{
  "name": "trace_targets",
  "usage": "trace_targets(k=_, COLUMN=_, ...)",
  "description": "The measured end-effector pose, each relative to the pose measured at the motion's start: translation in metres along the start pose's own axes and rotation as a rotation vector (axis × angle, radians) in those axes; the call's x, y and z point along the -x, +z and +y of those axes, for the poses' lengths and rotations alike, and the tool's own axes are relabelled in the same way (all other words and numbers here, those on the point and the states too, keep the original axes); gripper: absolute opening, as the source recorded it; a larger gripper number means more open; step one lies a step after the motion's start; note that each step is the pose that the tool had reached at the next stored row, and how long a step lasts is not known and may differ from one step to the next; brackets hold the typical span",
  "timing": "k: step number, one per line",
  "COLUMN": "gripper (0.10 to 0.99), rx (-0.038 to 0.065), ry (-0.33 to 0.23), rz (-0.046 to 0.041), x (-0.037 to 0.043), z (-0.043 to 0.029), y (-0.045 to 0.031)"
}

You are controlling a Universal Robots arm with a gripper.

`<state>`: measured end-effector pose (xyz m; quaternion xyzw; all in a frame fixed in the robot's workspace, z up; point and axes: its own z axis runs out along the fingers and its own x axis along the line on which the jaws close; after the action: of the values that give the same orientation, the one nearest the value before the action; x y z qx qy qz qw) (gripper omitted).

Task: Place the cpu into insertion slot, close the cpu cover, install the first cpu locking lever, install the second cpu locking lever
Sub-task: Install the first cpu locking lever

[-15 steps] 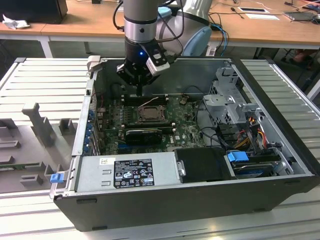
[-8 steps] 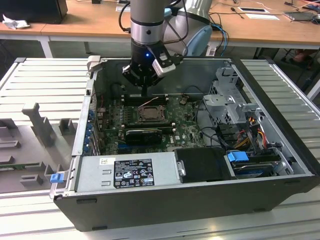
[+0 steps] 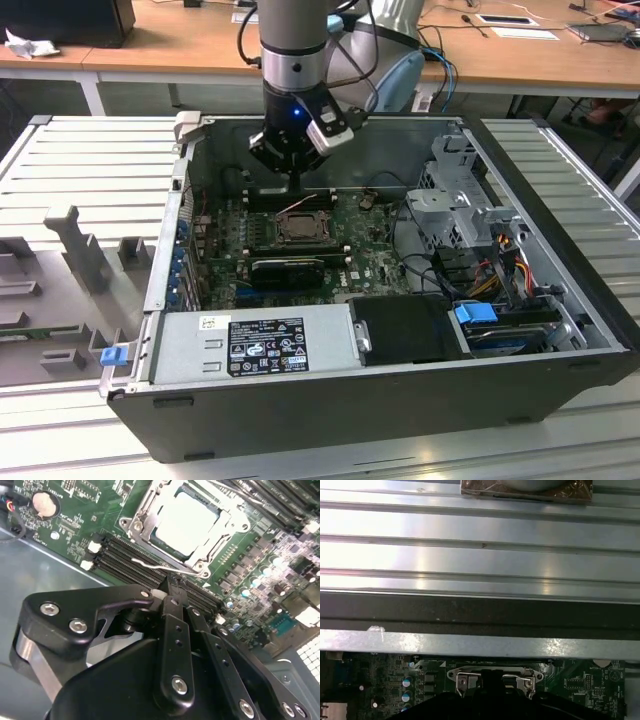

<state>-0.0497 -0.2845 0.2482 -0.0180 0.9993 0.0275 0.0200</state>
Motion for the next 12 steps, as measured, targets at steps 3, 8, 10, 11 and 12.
trace_targets(k=3, gripper=0.106, rx=0.025, ry=0.001, rz=-0.001, x=0.0, z=-0.0002, y=0.0008)
trace_targets(k=8, gripper=0.106, rx=0.094, ry=0.004, rz=-0.0039, x=-0.0001, z=-0.0022, y=0.0013)
trace_targets(k=10, gripper=0.106, rx=0.099, ry=0.004, rz=-0.0044, x=0.0003, z=-0.0041, y=0.0052)
trace_targets(k=11, gripper=0.106, rx=0.098, ry=0.004, rz=-0.0046, x=0.0005, z=-0.0047, y=0.0063)
trace_targets(k=12, gripper=0.106, rx=0.097, ry=0.004, rz=-0.0045, x=0.0006, z=-0.0059, y=0.0076)
